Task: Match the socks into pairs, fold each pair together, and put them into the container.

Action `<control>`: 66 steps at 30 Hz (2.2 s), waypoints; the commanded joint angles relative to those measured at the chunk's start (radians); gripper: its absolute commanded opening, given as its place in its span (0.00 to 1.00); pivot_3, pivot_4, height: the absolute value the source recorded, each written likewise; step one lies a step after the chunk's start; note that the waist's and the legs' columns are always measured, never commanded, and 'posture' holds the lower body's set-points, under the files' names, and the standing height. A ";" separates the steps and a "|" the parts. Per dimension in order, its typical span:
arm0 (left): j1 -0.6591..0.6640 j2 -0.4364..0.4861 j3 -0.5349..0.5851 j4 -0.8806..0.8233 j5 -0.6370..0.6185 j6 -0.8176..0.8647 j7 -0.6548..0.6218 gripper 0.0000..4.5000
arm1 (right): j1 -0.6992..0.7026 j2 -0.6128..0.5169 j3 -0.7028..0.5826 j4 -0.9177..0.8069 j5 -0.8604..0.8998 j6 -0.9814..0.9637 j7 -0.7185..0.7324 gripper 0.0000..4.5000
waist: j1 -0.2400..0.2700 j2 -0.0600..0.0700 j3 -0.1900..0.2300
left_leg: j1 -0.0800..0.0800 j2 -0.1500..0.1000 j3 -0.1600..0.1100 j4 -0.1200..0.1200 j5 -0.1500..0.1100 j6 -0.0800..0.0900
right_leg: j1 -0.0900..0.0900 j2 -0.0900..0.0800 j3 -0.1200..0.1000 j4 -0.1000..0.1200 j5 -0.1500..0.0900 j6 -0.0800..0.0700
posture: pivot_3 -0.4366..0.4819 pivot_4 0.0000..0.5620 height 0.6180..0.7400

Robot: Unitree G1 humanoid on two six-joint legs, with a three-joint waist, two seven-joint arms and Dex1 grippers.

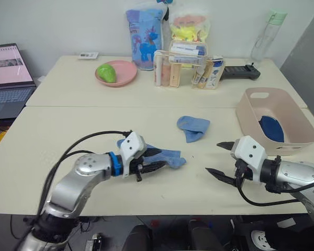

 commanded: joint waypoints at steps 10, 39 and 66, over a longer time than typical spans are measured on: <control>-0.278 0.031 0.123 0.457 0.113 -0.147 0.059 0.96 | -0.092 0.204 0.145 0.079 -0.031 0.049 -0.179 1.00 | 0.004 -0.001 0.000 | -0.001 -0.002 0.001 0.001 0.001 -0.001 | 0.000 0.000 -0.002 -0.003 0.000 0.000 | 0.48 0.27 0.69; -0.219 0.060 0.001 0.531 0.183 -0.081 -0.191 0.06 | -0.187 0.424 0.382 0.280 -0.105 0.054 -0.206 0.19 | -0.002 0.000 -0.002 | 0.000 -0.001 0.000 0.001 0.001 -0.001 | -0.001 0.000 -0.001 0.001 0.000 0.000 | 0.48 0.27 0.69; 0.231 0.094 0.055 0.055 0.077 0.014 -0.020 0.00 | -0.117 0.092 0.280 0.069 0.068 0.231 -0.071 0.01 | 0.003 0.000 -0.002 | 0.001 0.000 -0.001 0.000 -0.001 0.002 | 0.000 0.000 0.001 0.000 0.000 0.000 | 0.48 0.27 0.69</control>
